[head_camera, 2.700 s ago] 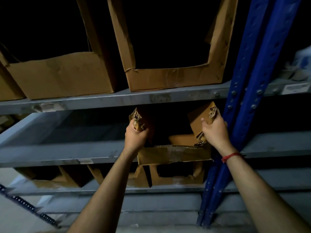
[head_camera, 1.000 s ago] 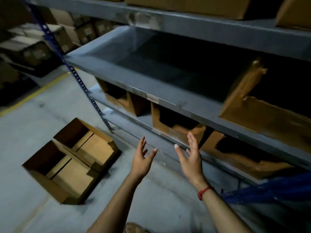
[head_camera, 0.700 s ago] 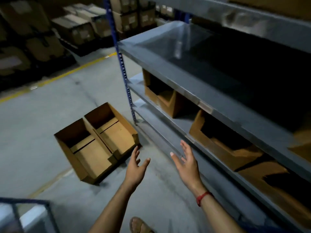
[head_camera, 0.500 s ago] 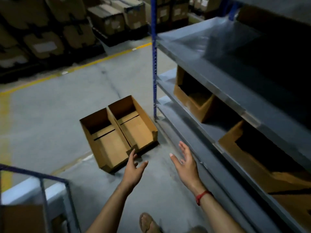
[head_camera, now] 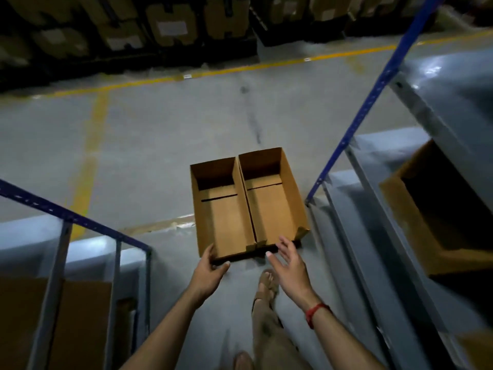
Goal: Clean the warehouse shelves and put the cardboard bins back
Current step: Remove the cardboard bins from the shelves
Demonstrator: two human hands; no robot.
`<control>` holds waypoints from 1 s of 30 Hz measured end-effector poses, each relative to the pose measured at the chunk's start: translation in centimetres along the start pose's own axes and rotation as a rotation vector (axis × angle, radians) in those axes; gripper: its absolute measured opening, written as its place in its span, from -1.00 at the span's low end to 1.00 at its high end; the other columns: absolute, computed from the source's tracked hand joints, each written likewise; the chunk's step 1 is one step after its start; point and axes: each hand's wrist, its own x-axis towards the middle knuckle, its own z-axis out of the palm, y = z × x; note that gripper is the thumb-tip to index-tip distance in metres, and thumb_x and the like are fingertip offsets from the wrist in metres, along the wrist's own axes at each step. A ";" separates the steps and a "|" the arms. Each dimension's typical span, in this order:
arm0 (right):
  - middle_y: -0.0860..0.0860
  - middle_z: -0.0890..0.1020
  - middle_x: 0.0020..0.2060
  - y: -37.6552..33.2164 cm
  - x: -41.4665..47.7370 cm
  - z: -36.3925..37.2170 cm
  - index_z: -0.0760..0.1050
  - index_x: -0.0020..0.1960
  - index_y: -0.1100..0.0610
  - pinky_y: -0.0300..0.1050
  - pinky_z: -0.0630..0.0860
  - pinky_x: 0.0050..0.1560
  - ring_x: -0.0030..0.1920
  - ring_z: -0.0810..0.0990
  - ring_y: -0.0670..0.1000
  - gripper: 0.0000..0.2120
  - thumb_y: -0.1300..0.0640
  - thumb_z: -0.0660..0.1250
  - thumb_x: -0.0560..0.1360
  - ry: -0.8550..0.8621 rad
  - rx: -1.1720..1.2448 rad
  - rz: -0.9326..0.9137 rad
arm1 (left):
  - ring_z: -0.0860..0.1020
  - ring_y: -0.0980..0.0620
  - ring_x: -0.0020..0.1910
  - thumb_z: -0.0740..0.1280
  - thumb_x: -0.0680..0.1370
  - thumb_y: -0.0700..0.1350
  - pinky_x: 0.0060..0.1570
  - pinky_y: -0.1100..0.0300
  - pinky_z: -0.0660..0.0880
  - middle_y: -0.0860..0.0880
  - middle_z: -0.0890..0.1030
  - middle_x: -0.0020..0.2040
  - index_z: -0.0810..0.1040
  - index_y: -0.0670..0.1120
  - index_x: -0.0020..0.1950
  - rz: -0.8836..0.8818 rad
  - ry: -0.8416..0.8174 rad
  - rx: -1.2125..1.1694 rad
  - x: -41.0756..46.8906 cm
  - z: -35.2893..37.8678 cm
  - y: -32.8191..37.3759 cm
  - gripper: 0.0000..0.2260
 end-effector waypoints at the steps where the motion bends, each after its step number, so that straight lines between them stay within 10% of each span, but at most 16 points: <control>1: -0.01 0.41 0.44 -0.5 1.7 0.4 0.22 0.54 -0.04 0.02 0.40 0.42 0.42 0.39 -0.03 -0.40 0.01 0.37 0.57 -0.031 -0.006 0.027 | 0.42 -0.13 0.41 0.40 0.59 -0.06 0.37 0.00 0.41 -0.11 0.37 0.51 0.09 -0.01 0.62 -0.034 0.014 -0.001 1.1 -0.7 0.0 -0.30; 22: 0.10 0.48 0.38 13.6 33.6 11.5 0.24 0.53 0.20 -0.22 0.34 0.28 0.38 0.46 0.08 -0.44 0.12 0.34 0.60 -0.218 -0.479 0.360 | 0.28 -0.18 0.52 0.40 0.58 -0.05 0.46 -0.02 0.27 -0.17 0.25 0.57 0.10 -0.10 0.62 -0.368 -0.062 0.265 34.0 -4.6 -16.7 -0.29; 30: 0.13 0.56 0.26 23.5 40.5 15.3 0.35 0.46 0.14 0.08 0.48 0.31 0.26 0.54 0.17 -0.44 -0.02 0.35 0.52 -0.181 -0.668 0.356 | 0.30 -0.24 0.50 0.44 0.56 -0.07 0.45 -0.15 0.32 -0.21 0.23 0.57 -0.22 0.00 0.63 -0.603 -0.034 0.093 43.3 -1.3 -25.8 -0.09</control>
